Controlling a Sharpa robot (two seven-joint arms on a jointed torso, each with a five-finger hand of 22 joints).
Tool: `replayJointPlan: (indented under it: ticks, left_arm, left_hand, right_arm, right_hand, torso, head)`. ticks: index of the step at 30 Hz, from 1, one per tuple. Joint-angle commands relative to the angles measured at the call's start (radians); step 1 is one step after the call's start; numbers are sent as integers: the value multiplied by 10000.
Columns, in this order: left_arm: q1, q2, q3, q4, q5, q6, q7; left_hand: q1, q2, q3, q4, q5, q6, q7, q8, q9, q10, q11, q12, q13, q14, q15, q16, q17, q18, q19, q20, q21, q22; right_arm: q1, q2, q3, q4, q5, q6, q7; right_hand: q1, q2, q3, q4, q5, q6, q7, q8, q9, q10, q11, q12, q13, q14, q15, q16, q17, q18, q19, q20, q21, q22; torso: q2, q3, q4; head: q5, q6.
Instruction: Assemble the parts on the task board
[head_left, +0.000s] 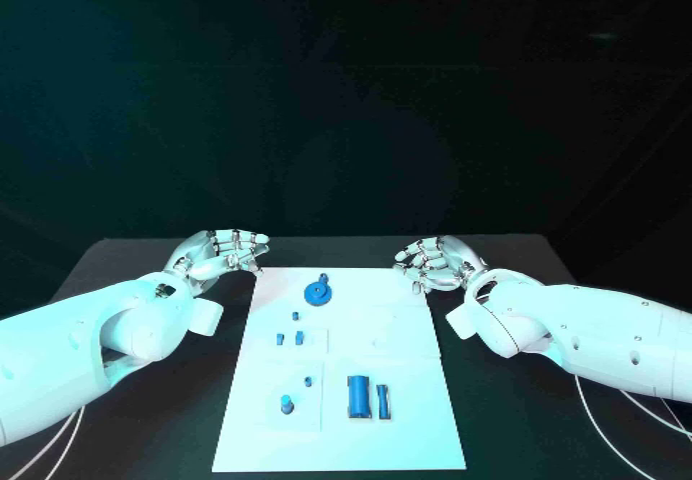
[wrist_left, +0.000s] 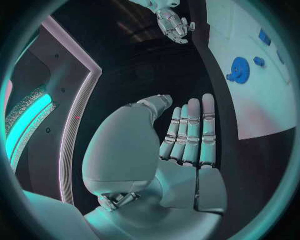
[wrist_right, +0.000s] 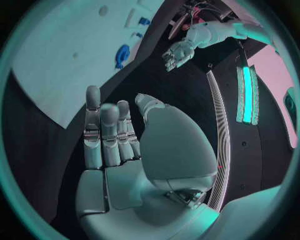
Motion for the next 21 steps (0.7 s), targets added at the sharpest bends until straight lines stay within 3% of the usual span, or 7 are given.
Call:
replayJointPlan:
  ticks: [1, 6, 8, 10, 14, 15, 21]
  left_arm:
    - [4, 321, 11, -470, 924, -757, 864]
    - [5, 990, 18, -1447, 1285, -798, 1210]
    - [5, 1223, 21, -1800, 1360, -781, 1418]
    - [5, 1428, 24, -2103, 1415, -770, 1574]
    - [5, 1819, 28, -2657, 1530, -777, 1782]
    - [0, 1726, 18, -2519, 1127, -675, 1104]
    - [-83, 1636, 18, -2129, 1180, -1097, 1187]
  left_hand:
    - [-31, -40, 0, 126, -32, -109, 222, 103, -25, -37, 92, -226, -169, -407, 97, -535, -287, 105, -261, 98, -585, -353]
    - [91, -185, -173, 499, -71, -614, 346, 271, -135, -119, 378, -1255, -883, -1111, 570, -3541, -1721, 143, -698, 702, -3586, -2364]
    - [17, -184, -375, 719, -43, -770, -265, 176, -238, -85, 603, -1730, -961, -1557, 847, -4629, -2103, 30, -1038, 922, -4705, -3118]
    - [29, -237, -571, 813, -51, -990, -652, -171, -389, -55, 505, -2259, -962, -1663, 893, -5348, -2327, -5, -1251, 1003, -5414, -3618]
    - [286, -48, -1097, 1085, -32, -605, -771, -832, -645, 627, 345, -3710, -956, -1394, 889, -7192, -2709, -171, -948, 1022, -6809, -4783]
    - [-4152, 1959, -4984, -1607, -3172, -7516, -1962, -4030, -2405, -7512, -1573, -6498, -1587, -8236, -965, -10598, -4791, -1698, -8028, -1891, -8063, -6231]
    - [-5990, 1959, -4984, -1607, -3172, -7516, -1962, -4030, -2405, -7512, -1573, -6498, -1587, -8236, -965, -10598, -4791, -1698, -8028, -1891, -8063, -6231]
  right_arm:
    - [64, 392, 41, -936, 2027, 613, 1810]
    - [113, 1111, 112, -2379, 2932, 1302, 2460]
    - [115, 1347, 130, -2810, 3129, 1529, 2637]
    - [112, 1525, 141, -3119, 3268, 1687, 2761]
    - [97, 1808, 158, -3569, 3450, 1960, 2950]
    - [107, 1738, 148, -3461, 2808, 1213, 2224]
    - [12, 1651, 227, -3039, 3061, 911, 2340]
  right_hand:
    - [48, -188, 332, 24, -54, -177, 204, -55, -130, -418, 103, -890, -1033, -652, 210, -1252, -798, 75, -484, 224, -682, -744]
    - [-124, -389, 1128, -40, -106, -201, 473, -448, -628, -571, 559, -3362, -4192, -1710, 739, -4128, -2307, 104, -2074, 845, -712, -3172]
    - [-224, -393, 1269, -192, -233, 25, 522, -732, -906, -302, 732, -4083, -5455, -1821, 841, -5237, -2925, 177, -2471, 1018, -747, -4324]
    - [-266, -367, 1310, -272, -275, 151, 533, -854, -1014, -241, 695, -4347, -5924, -2040, 995, -5728, -3184, 114, -2678, 1126, -718, -4807]
    - [-366, -295, 1323, -544, -338, 262, 573, -1286, -1288, -191, 805, -4980, -6955, -2259, 1176, -6619, -3741, 132, -3058, 1333, -703, -5978]
    - [-4287, 1554, -3198, -2767, -2836, -7788, -1678, -4209, -4501, -9580, -933, -7344, -8917, -12002, -161, -9226, -7883, -1705, -11727, -1164, -1321, -11536]
    - [-6137, 1554, -3198, -2767, -2836, -7788, -1678, -4209, -4501, -9580, -933, -7344, -8917, -12002, -161, -9226, -7883, -1705, -11727, -1164, -1321, -11536]
  torso:
    - [-99, -11, 9]
    - [-203, 6, 27]
    - [-250, 14, 16]
    - [-286, 26, 25]
    - [-352, 77, 47]
    - [-273, 31, 29]
    - [-484, 114, -111]
  head:
    - [64, 636]
    - [127, 1079]
    - [163, 1277]
    - [184, 1345]
    - [269, 1412]
    - [207, 1334]
    - [387, 1140]
